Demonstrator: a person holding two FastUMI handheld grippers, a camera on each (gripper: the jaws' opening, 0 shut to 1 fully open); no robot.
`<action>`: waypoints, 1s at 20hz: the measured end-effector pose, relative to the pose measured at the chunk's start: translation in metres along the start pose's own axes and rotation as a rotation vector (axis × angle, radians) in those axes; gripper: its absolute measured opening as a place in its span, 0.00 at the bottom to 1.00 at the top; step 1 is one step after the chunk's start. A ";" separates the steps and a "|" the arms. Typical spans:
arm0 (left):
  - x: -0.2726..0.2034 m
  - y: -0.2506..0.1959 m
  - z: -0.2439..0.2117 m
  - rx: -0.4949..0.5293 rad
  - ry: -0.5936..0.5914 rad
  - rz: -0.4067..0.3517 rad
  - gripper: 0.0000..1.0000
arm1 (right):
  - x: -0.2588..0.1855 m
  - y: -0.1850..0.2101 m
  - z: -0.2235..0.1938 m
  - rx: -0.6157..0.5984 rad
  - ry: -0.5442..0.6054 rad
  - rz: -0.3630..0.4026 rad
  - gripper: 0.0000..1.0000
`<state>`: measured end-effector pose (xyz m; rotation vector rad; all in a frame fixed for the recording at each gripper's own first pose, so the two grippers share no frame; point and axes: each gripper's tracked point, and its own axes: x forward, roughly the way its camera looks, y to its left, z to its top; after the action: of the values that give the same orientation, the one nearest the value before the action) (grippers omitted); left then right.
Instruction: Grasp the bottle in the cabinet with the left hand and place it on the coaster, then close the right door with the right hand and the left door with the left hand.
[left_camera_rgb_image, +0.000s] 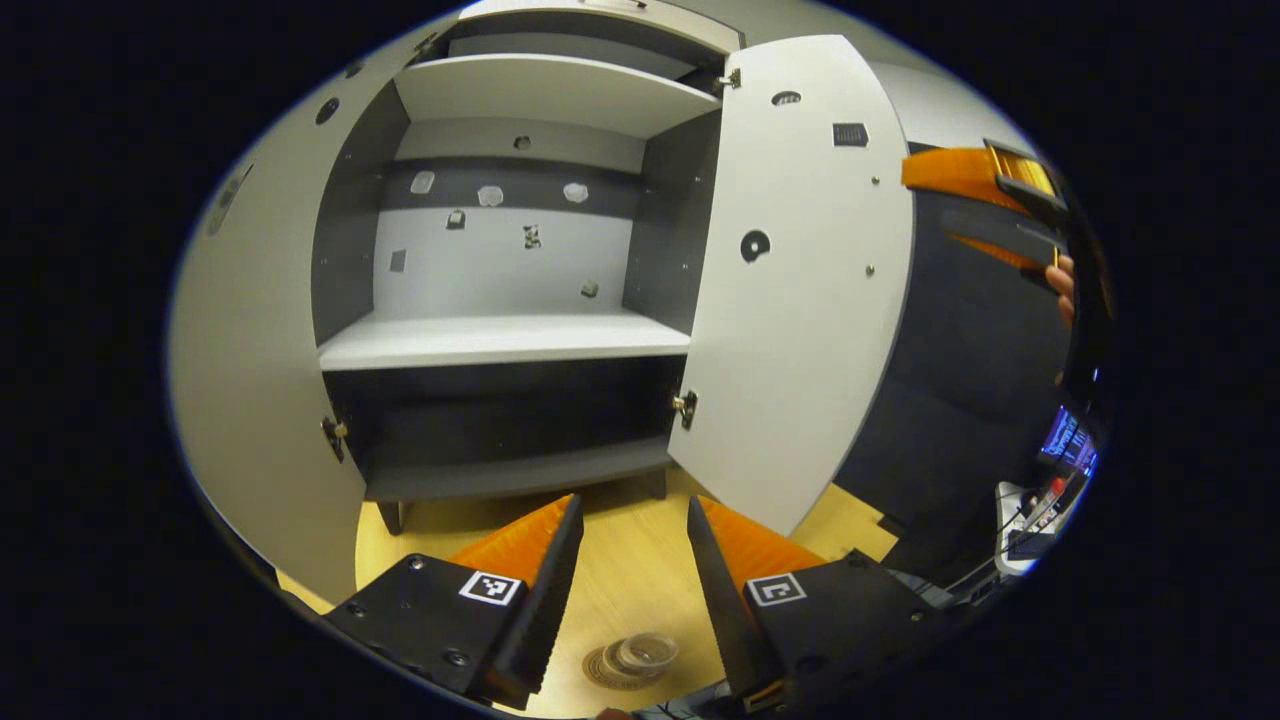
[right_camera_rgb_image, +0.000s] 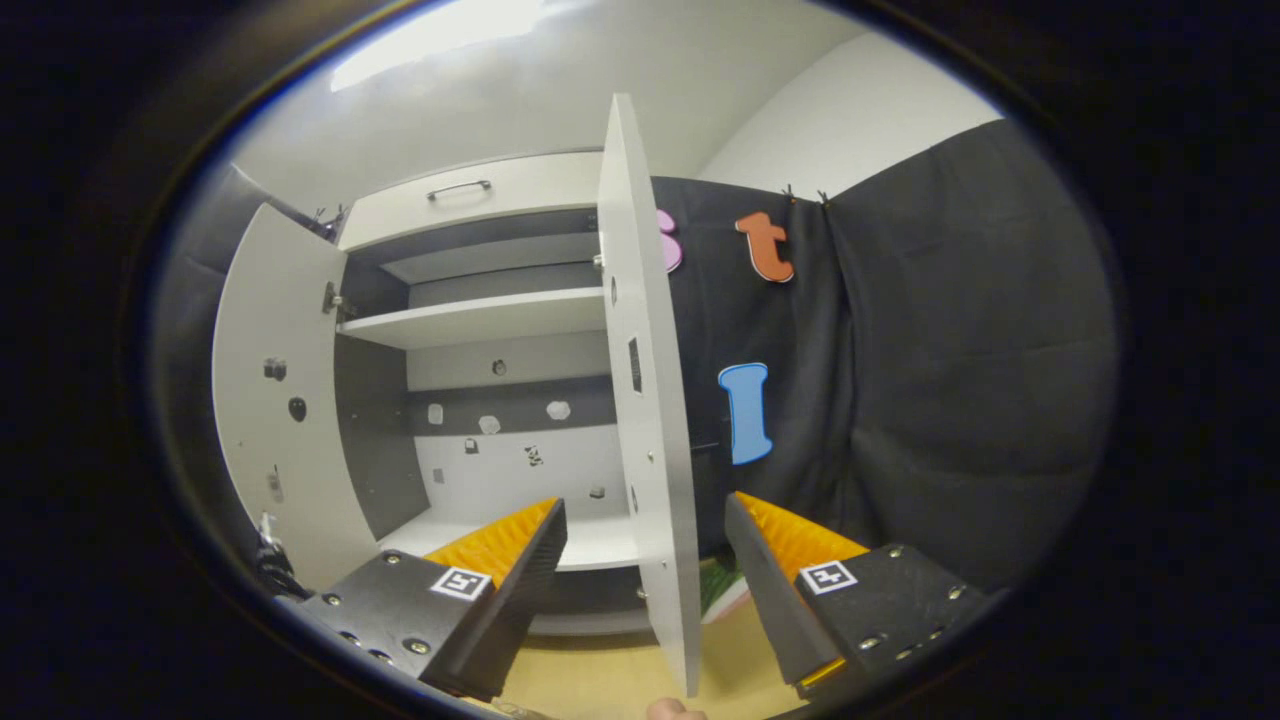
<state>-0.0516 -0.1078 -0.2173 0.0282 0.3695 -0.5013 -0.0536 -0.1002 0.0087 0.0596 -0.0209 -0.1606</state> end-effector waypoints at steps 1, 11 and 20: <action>0.000 0.004 0.013 0.011 -0.019 0.011 0.67 | 0.000 -0.003 0.003 0.000 -0.006 -0.005 0.97; -0.027 0.030 0.126 0.004 -0.185 0.141 0.67 | -0.006 -0.068 0.028 0.006 -0.056 -0.125 0.96; -0.048 0.044 0.160 0.017 -0.252 0.215 0.96 | 0.009 -0.082 0.014 -0.033 -0.037 -0.165 1.00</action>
<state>-0.0157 -0.0653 -0.0538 0.0202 0.1129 -0.2908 -0.0583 -0.1830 0.0180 0.0251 -0.0499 -0.3266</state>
